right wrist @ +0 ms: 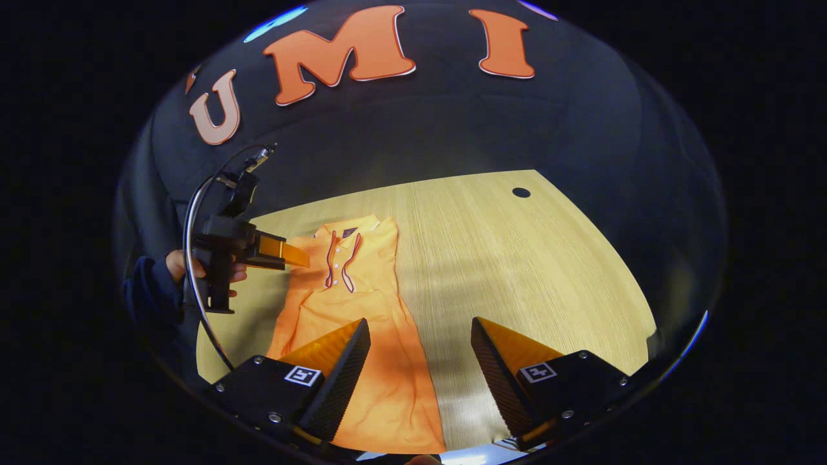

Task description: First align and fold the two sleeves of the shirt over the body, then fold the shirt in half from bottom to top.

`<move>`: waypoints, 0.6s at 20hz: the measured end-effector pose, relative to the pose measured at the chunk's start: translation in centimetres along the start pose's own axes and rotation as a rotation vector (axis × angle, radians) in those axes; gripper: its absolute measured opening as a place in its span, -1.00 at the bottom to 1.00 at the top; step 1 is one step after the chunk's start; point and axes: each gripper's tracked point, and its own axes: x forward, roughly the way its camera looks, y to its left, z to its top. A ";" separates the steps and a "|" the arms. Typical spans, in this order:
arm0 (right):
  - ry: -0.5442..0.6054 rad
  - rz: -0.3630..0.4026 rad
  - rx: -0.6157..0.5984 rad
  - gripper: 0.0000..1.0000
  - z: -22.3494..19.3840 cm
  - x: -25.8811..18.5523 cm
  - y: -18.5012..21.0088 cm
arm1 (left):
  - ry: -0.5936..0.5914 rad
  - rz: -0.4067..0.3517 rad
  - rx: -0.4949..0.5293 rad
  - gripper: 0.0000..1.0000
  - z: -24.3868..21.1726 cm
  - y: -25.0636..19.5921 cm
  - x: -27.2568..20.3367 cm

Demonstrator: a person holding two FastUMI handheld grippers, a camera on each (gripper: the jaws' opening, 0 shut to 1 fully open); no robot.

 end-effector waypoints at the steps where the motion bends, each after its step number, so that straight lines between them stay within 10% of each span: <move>1: 0.001 0.014 -0.014 0.92 0.0 0.1 0.2 | -0.009 0.005 -0.008 1.00 -0.5 0.1 -1.1; 12: 0.082 0.107 -0.169 0.92 -4.9 0.1 0.4 | -0.078 0.077 -0.038 0.95 -9.6 2.0 -9.1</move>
